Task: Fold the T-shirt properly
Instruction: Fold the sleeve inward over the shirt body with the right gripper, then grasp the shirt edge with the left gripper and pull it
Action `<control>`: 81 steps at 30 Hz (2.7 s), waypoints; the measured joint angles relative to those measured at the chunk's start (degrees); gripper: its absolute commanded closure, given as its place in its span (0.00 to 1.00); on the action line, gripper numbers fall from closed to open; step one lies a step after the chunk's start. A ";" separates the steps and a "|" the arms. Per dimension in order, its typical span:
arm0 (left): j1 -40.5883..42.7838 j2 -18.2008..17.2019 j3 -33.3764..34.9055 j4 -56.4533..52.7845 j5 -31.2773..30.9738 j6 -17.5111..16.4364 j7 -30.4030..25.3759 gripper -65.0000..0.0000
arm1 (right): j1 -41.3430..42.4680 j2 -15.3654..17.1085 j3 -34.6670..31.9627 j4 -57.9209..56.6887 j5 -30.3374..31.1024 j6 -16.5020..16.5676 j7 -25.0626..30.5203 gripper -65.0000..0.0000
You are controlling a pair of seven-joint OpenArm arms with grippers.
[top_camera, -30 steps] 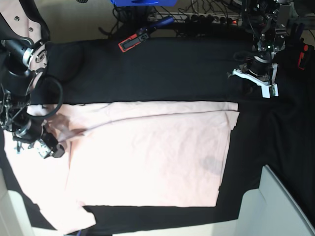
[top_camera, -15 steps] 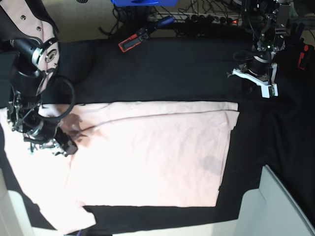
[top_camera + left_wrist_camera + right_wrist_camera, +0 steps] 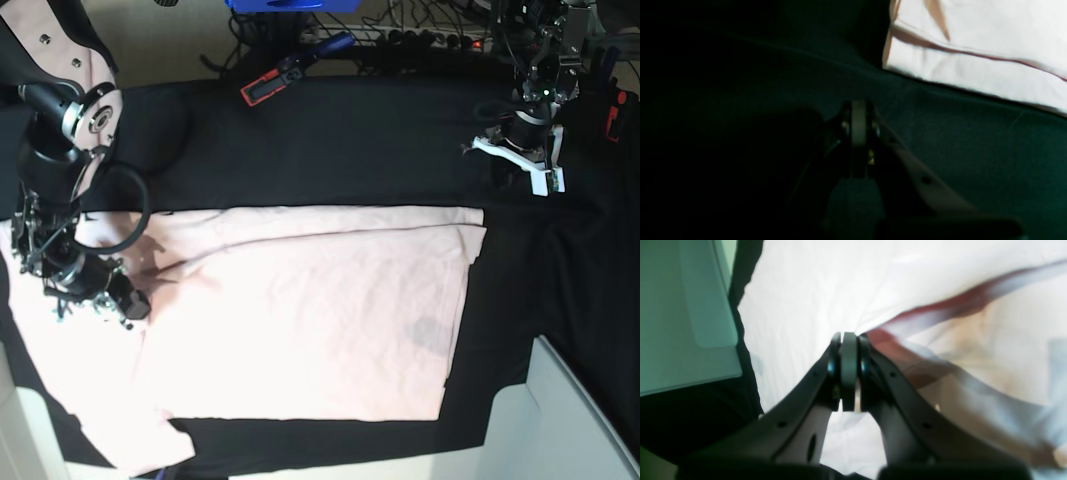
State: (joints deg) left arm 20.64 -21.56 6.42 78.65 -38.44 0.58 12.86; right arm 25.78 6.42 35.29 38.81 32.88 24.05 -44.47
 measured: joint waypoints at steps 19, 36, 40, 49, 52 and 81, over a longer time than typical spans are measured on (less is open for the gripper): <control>0.02 -0.02 0.00 -0.02 0.00 0.00 0.00 1.00 | 4.04 -0.09 0.07 -0.04 0.22 -7.63 3.91 0.92; -1.49 0.00 0.44 0.15 -0.09 0.00 0.44 1.00 | -6.71 2.62 -8.35 11.65 7.98 -7.78 12.44 0.47; -3.02 0.31 0.55 0.66 -0.11 -0.22 0.37 0.89 | -11.74 5.79 -19.21 20.96 7.78 -6.12 12.96 0.47; -3.89 3.58 0.55 3.98 -0.48 -0.20 0.70 0.51 | -19.74 6.21 -21.40 27.58 4.68 -6.38 12.26 0.56; -5.49 5.22 0.48 2.73 -0.50 -0.17 0.44 0.50 | -19.43 5.88 -21.44 27.96 -1.57 -6.12 12.85 0.69; -7.89 12.72 -6.60 -2.12 -14.58 -4.74 0.07 0.51 | -23.45 5.73 -21.22 27.78 -5.86 -5.95 16.17 0.72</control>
State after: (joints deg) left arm 12.75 -8.84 -0.19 76.53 -53.01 -4.16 12.93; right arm 2.33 12.14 14.06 66.59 27.03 18.11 -28.29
